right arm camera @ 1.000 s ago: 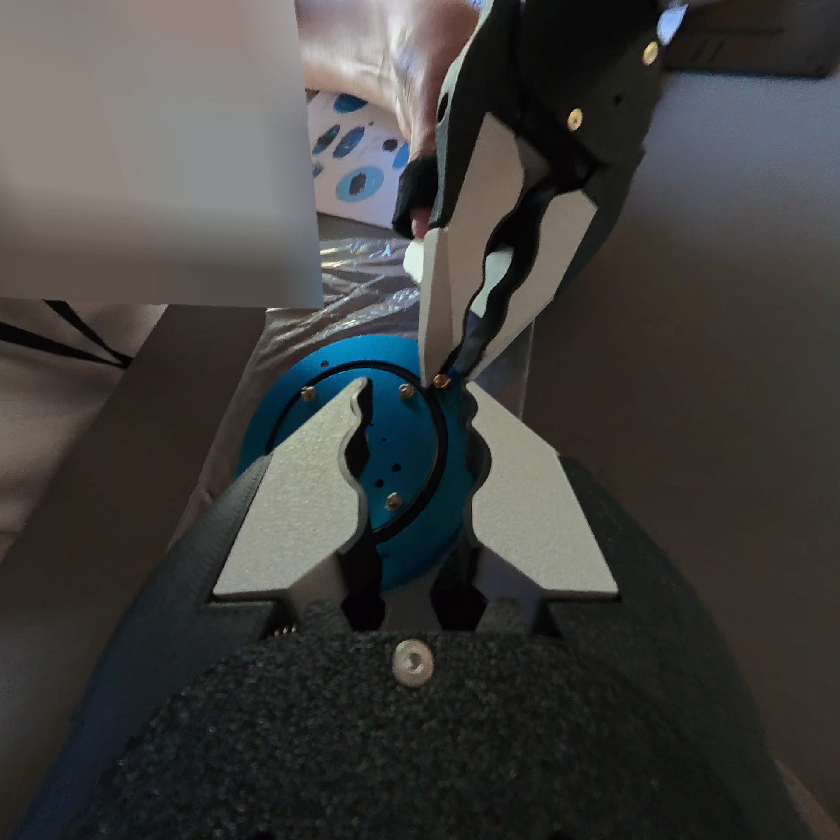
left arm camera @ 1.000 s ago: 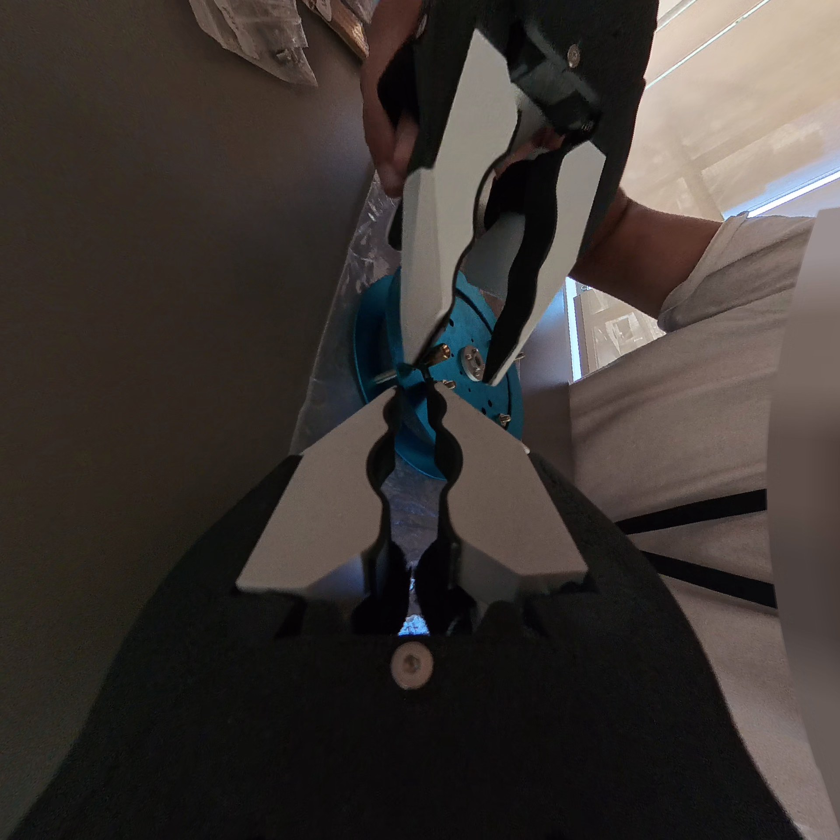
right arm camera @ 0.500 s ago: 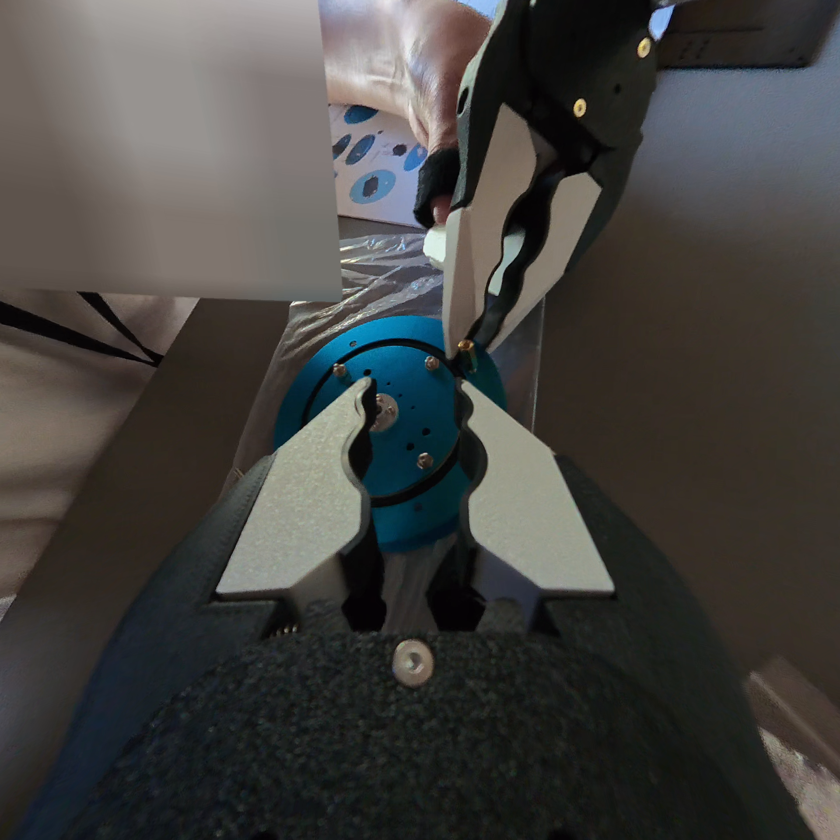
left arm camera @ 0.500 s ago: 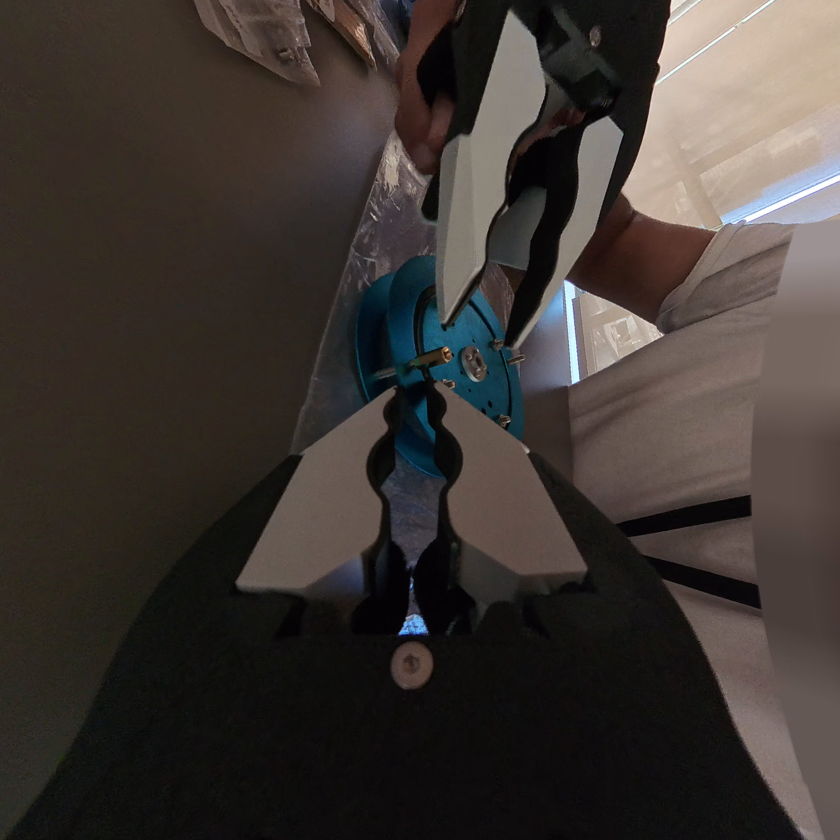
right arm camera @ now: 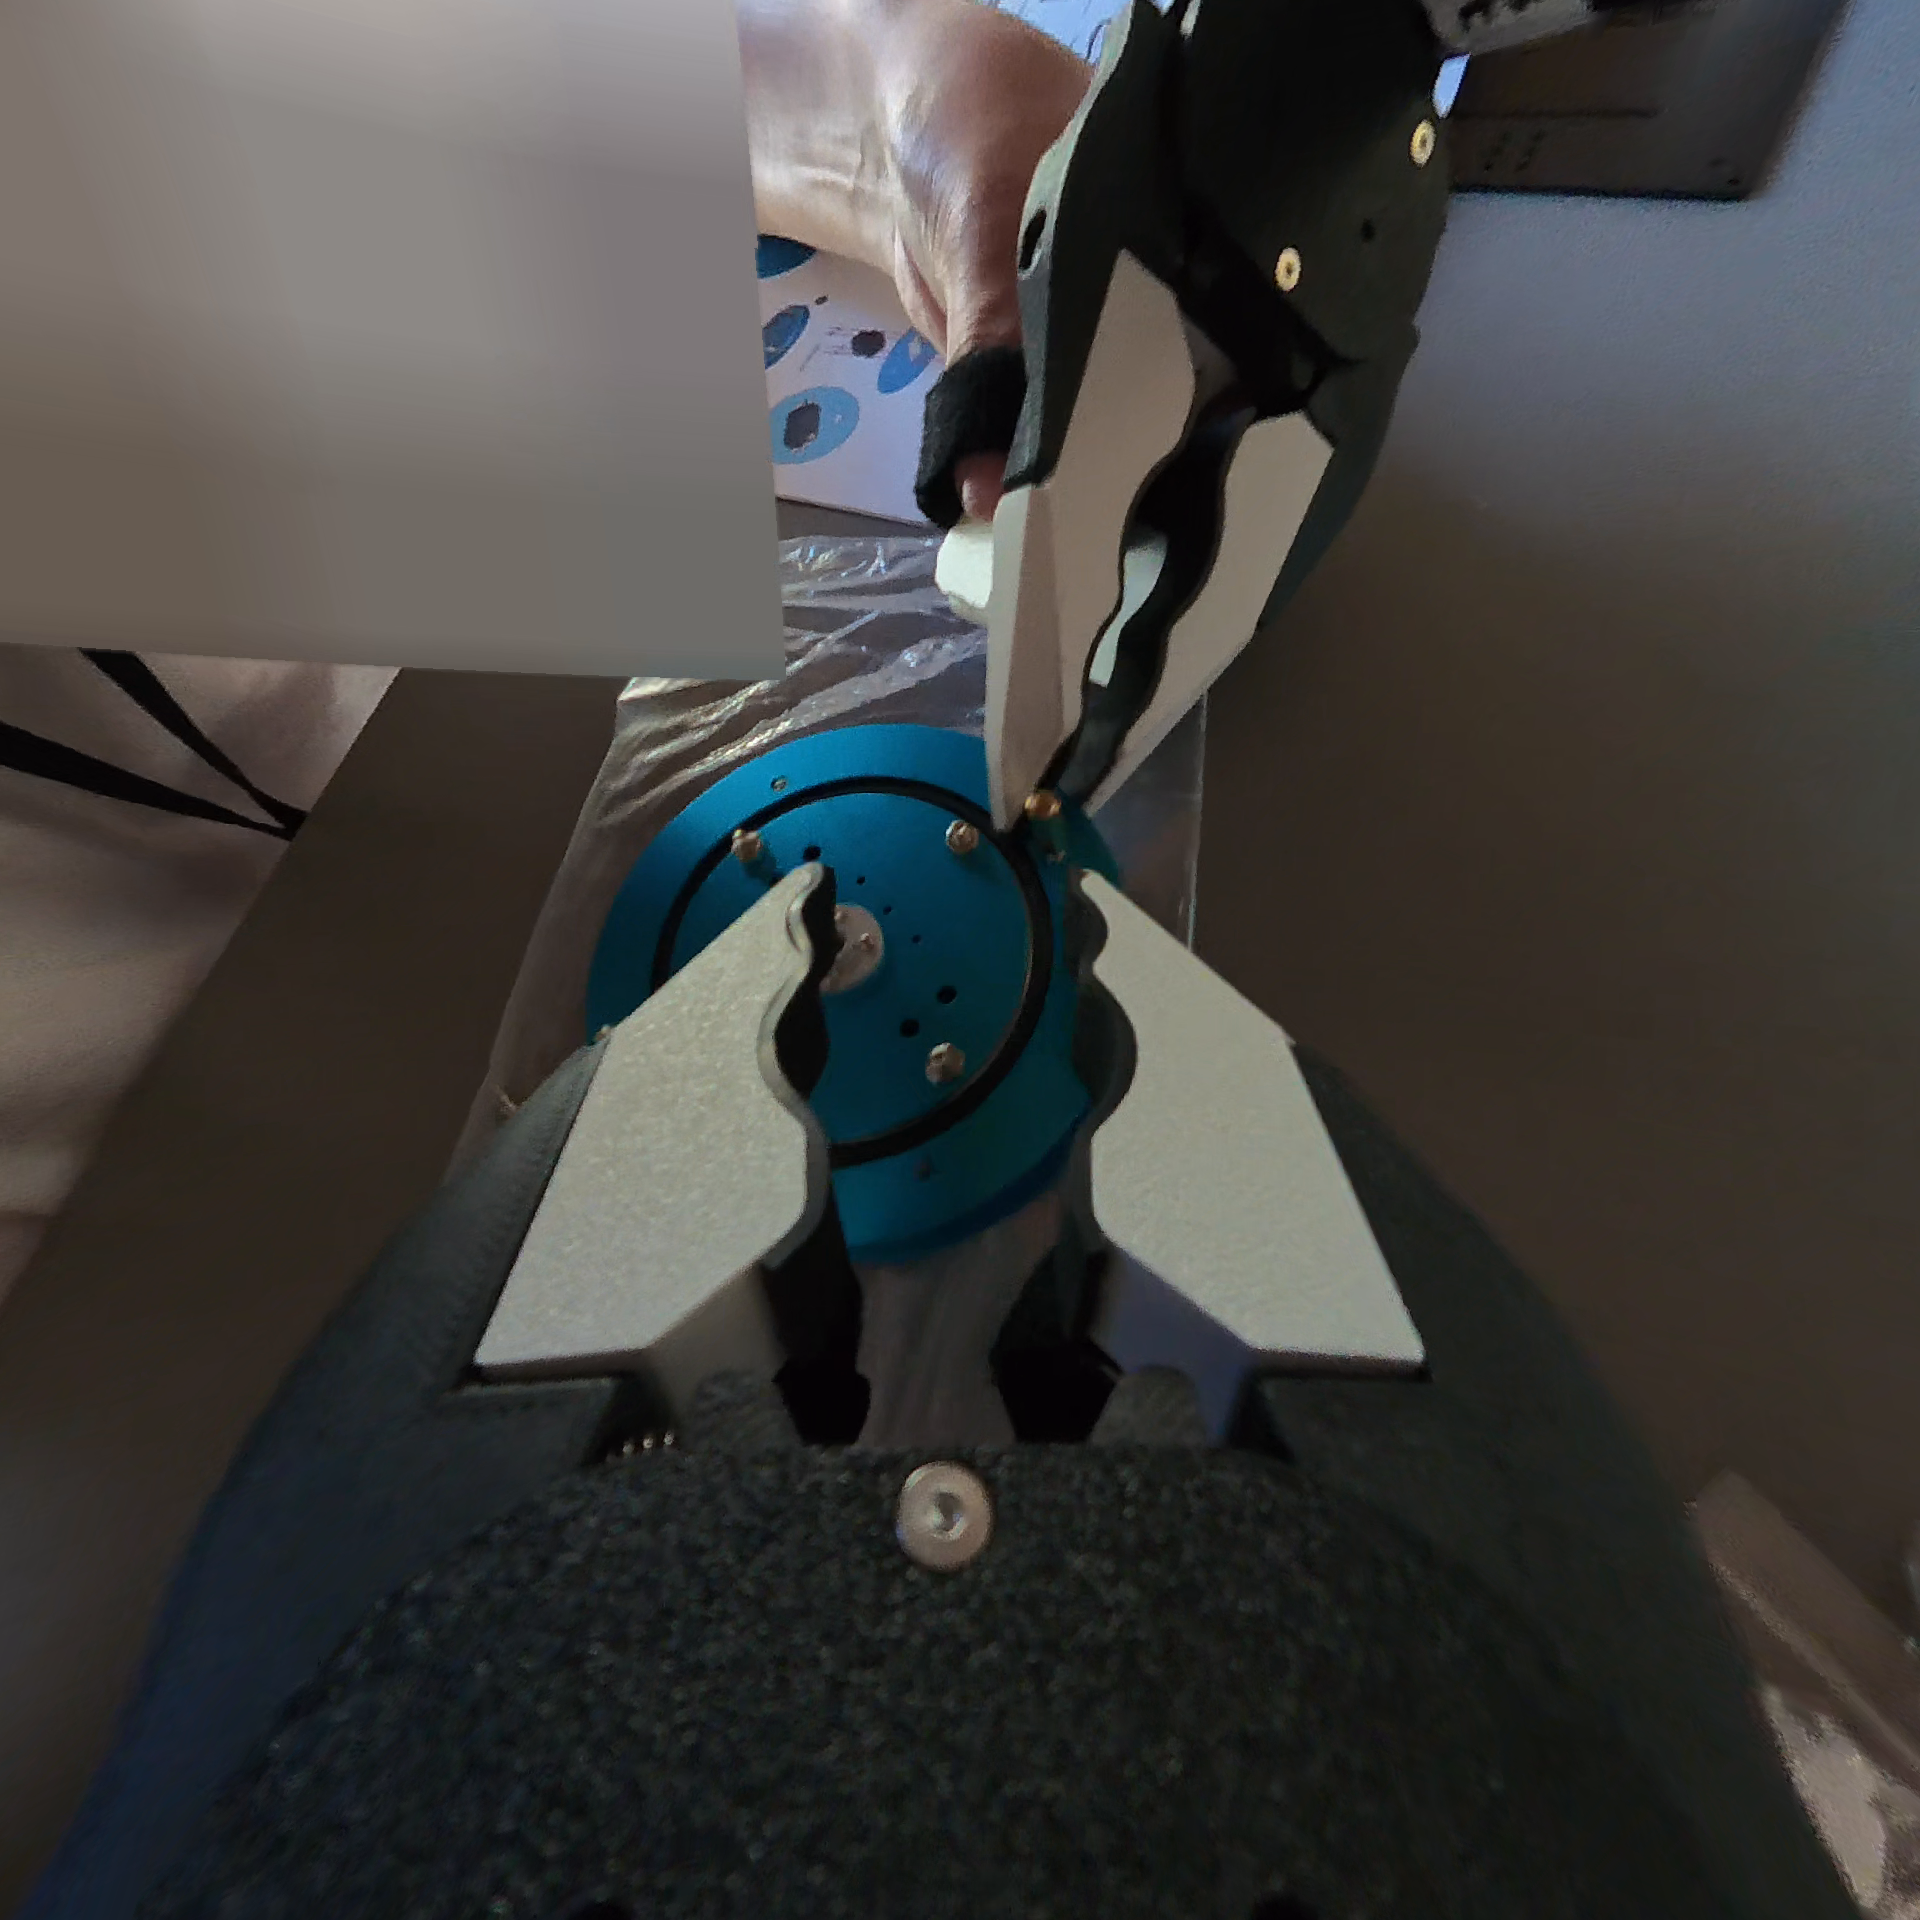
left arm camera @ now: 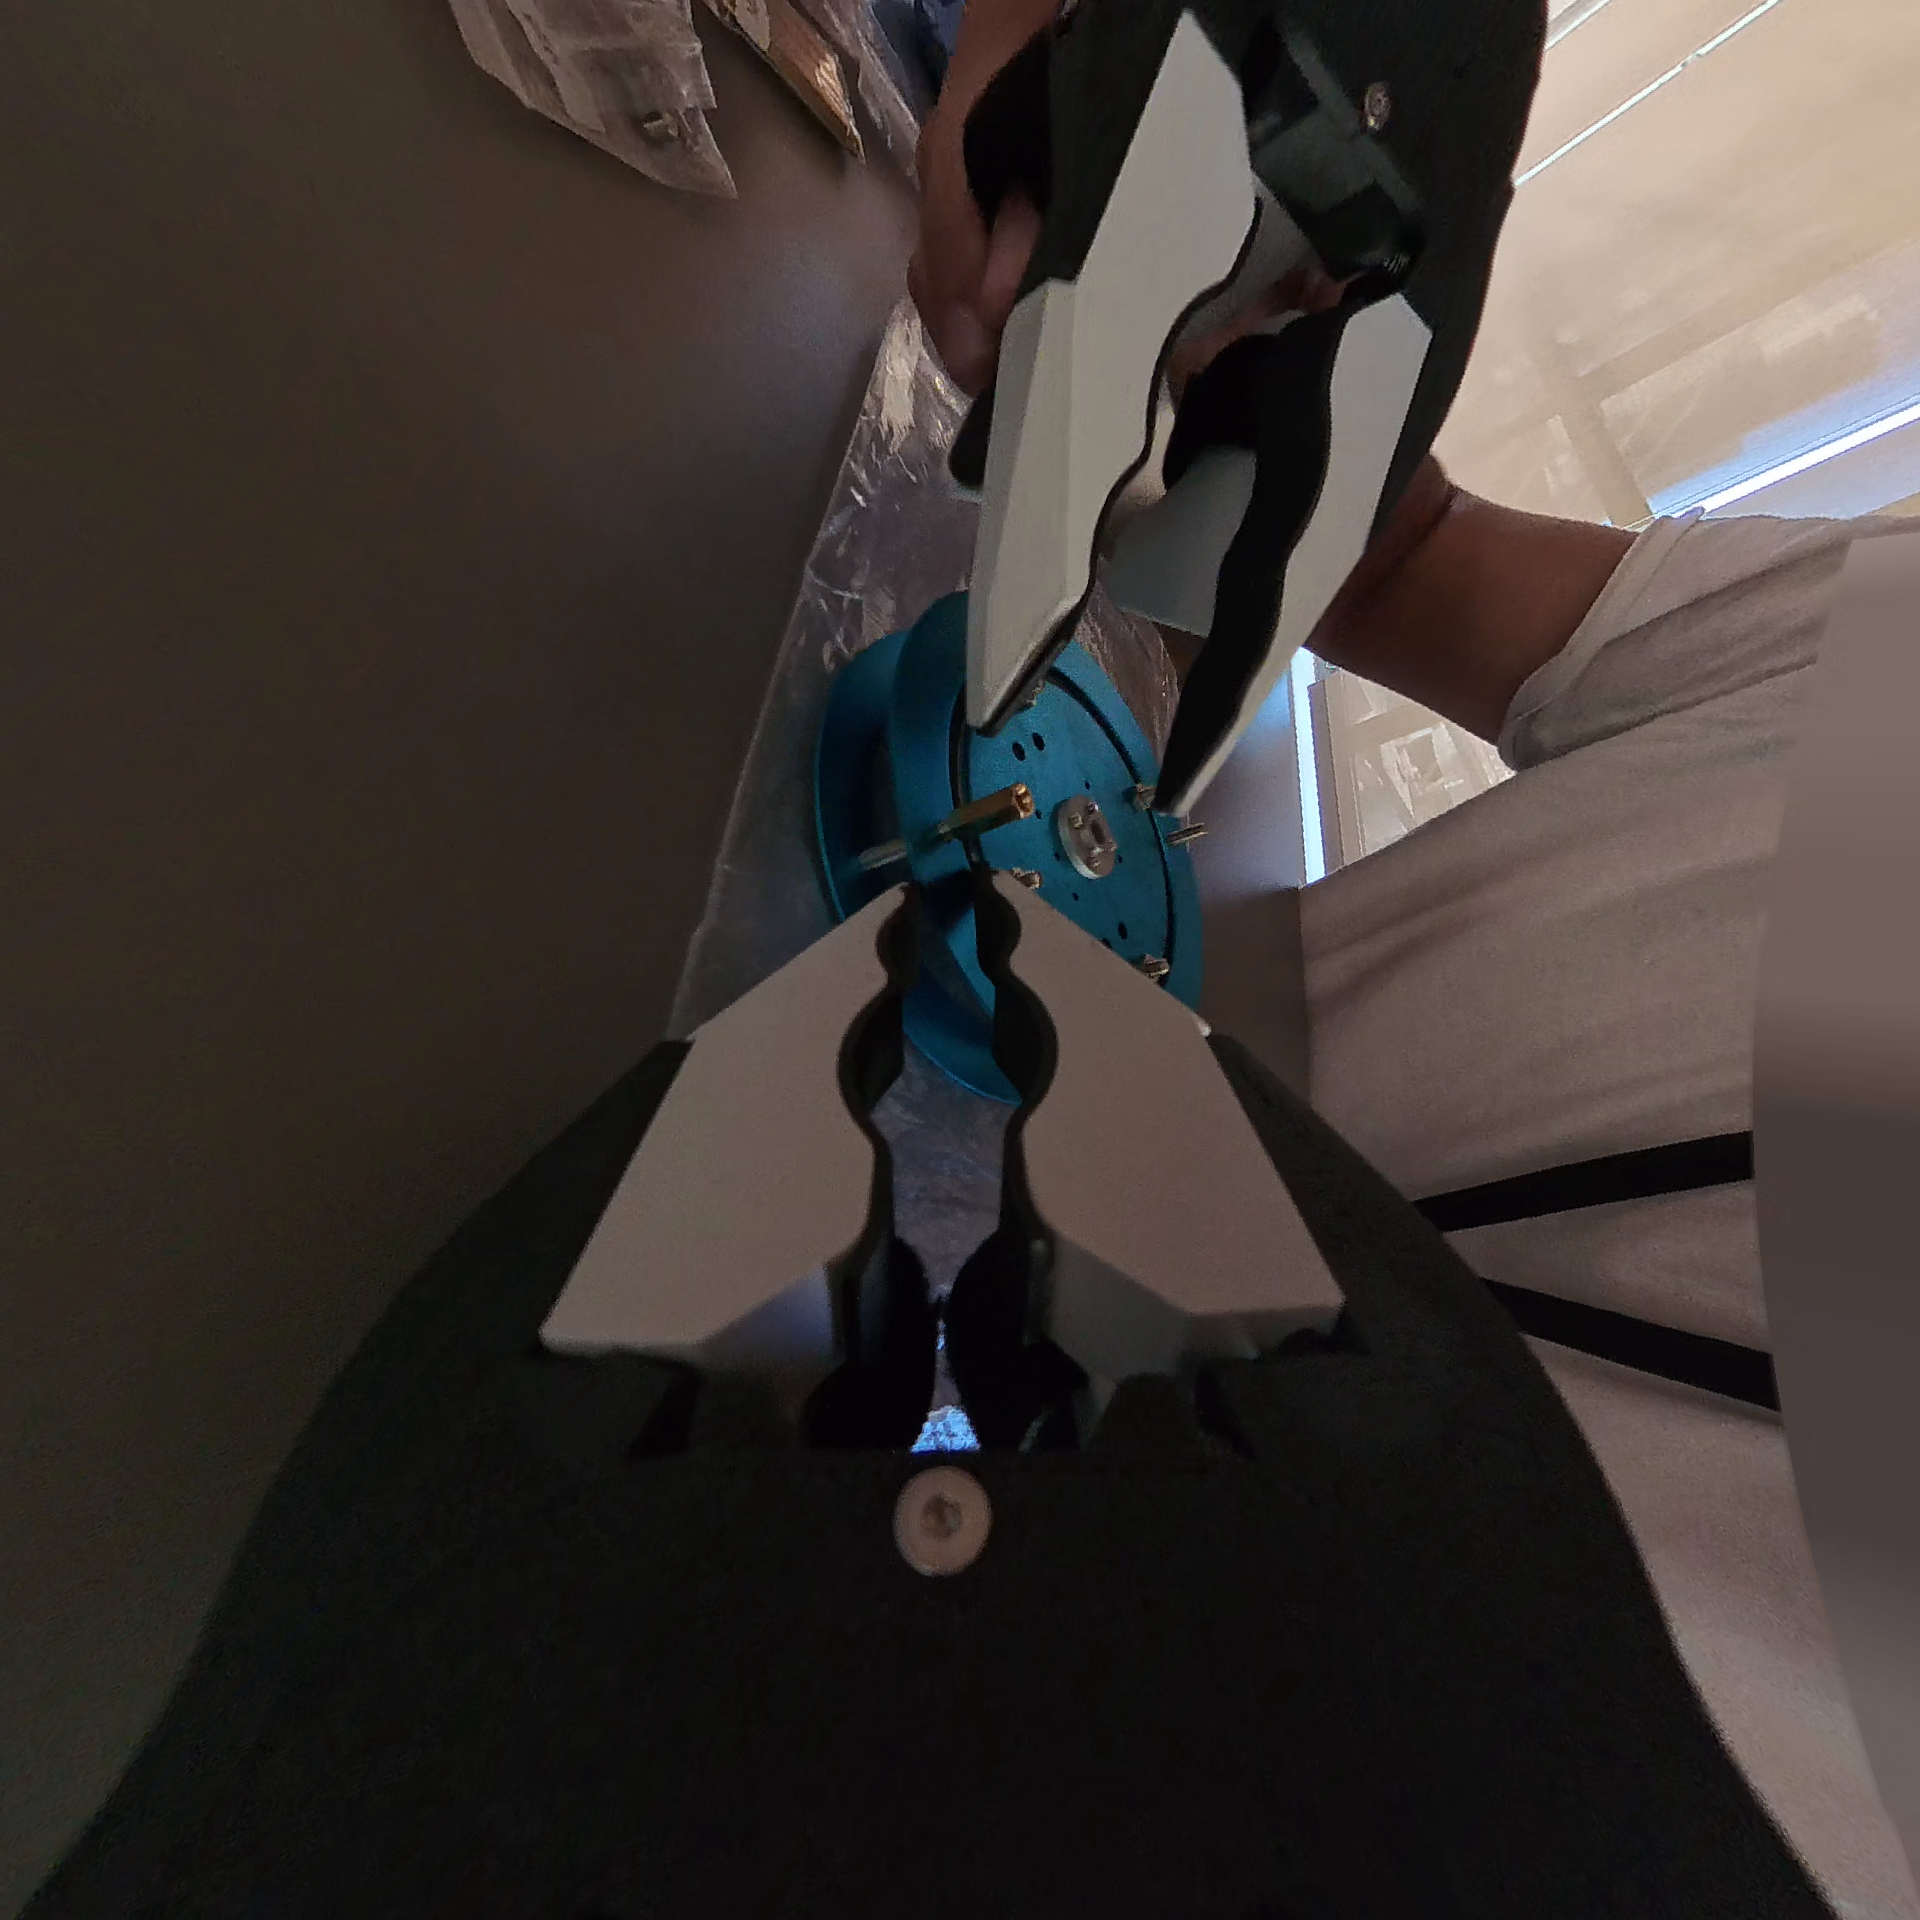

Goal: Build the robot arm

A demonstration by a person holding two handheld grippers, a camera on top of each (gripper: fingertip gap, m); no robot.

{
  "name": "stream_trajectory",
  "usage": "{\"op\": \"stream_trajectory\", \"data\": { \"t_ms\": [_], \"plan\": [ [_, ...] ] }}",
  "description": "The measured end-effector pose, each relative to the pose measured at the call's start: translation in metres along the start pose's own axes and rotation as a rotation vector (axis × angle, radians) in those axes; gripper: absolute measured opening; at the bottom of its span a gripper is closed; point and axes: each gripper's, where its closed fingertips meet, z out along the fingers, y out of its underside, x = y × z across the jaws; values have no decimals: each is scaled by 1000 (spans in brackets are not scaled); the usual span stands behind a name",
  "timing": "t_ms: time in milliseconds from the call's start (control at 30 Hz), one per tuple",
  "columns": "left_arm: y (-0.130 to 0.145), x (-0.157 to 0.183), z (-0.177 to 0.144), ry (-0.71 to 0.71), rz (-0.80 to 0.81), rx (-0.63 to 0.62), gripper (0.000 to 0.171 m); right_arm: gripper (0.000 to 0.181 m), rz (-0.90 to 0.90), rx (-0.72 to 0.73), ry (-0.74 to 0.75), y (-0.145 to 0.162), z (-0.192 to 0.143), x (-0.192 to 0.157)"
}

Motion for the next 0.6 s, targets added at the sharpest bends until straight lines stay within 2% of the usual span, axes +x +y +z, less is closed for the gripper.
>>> {"op": "stream_trajectory", "data": {
  "t_ms": [100, 167, 267, 300, 333, 467, 600],
  "plan": [
    [0, 0, 0, -2, 1, 1, 9, 53, -40, 15, -13, -11, 14, 2],
    [0, 0, 0, -6, 2, 1, 9, 50, -33, -17, -48, -9, 21, -3],
    [0, 0, 0, -5, 3, -2, 9, 50, 12, -12, -35, -4, 12, -6],
    [1, -1, 0, -5, 1, -2, 9, 37, 19, -14, -53, -1, 6, -11],
    [1, -1, 0, -5, -1, -3, 9, 33, 32, -7, -59, 1, 2, -15],
    [0, 0, 0, -4, 3, -1, 9, 43, -2, 40, 19, -10, -4, -6],
    [0, 0, 0, -7, 9, 2, 9, 52, -41, 7, 13, -14, 16, -2]
  ]
}}
